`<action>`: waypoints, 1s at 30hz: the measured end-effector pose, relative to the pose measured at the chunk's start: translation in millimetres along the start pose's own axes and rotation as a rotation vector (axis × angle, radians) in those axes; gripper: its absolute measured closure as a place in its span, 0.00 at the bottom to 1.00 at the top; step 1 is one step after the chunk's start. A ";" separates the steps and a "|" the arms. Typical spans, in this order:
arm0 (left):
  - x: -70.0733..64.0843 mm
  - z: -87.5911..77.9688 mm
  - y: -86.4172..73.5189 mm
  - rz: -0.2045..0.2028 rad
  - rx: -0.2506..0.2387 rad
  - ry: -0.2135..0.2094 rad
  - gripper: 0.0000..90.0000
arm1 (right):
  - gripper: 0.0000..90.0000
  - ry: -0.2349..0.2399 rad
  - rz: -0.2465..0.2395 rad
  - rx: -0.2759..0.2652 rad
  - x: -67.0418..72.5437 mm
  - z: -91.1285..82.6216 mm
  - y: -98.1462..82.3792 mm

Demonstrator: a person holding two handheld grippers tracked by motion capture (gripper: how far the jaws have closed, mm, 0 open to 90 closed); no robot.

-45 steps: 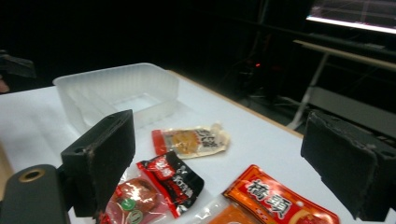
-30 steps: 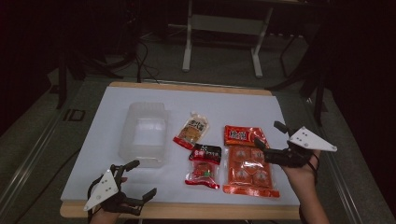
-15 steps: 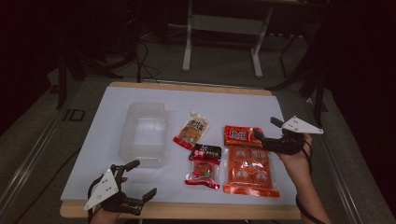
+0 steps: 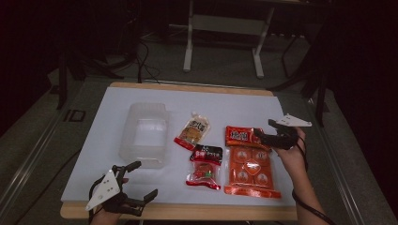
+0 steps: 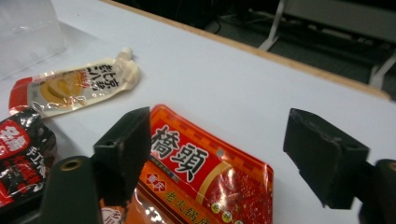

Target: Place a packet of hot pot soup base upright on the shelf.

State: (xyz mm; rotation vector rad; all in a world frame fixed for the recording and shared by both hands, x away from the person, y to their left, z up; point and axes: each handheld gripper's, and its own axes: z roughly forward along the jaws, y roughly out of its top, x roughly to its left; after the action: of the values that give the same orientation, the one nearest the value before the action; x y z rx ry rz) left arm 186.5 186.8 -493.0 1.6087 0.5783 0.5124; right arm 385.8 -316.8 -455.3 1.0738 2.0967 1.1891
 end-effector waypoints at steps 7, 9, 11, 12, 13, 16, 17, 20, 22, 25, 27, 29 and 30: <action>-0.1 0.9 -0.7 -0.003 0.001 -0.002 0.00 | 0.31 -0.028 0.010 0.061 -12.3 14.1 -12.0; -0.2 1.3 -1.0 -0.002 0.006 -0.005 0.00 | 0.31 -0.028 0.022 0.074 -15.7 18.6 -15.2; -0.2 1.5 -1.2 -0.002 0.008 -0.005 0.00 | 0.31 -0.030 0.022 0.084 -18.0 22.0 -17.8; -0.2 1.5 -1.3 -0.003 0.008 -0.006 0.00 | 0.31 -0.029 0.033 0.091 -19.1 23.9 -19.4; -0.2 1.6 -1.4 -0.003 0.009 -0.006 0.00 | 0.33 -0.030 0.037 0.097 -20.2 25.9 -21.1; 0.2 2.4 -2.0 -0.007 0.013 -0.005 0.00 | 0.33 -0.022 0.054 0.108 -21.6 30.5 -25.8; 0.2 2.8 -2.3 -0.010 0.013 -0.007 0.00 | 0.33 -0.021 0.056 0.113 -21.9 32.1 -27.2; -0.3 3.9 -2.6 -0.010 0.017 -0.011 0.00 | 0.33 -0.021 0.061 0.128 -23.2 36.9 -30.5; -0.4 4.5 -2.9 -0.008 0.018 -0.014 0.00 | 0.33 -0.016 0.068 0.140 -25.2 40.5 -32.5; -0.3 5.0 -3.4 -0.011 0.021 -0.016 0.00 | 0.33 -0.022 0.075 0.169 -28.0 46.7 -35.7; -0.3 6.5 -4.3 -0.017 0.025 -0.019 0.00 | 0.33 -0.022 0.073 0.187 -28.6 50.9 -37.5; -0.7 7.6 -4.8 -0.014 0.030 -0.021 0.00 | 0.33 -0.012 0.075 0.201 -29.0 54.1 -38.3; -0.7 7.6 -4.8 -0.014 0.030 -0.021 0.01 | 0.33 -0.010 0.074 0.206 -29.1 55.1 -38.2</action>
State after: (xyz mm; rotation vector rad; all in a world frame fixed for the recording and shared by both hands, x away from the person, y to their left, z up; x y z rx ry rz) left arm 190.3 181.0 -498.6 1.6355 0.5834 0.4776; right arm 427.4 -326.4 -514.6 1.2554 2.2267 1.0152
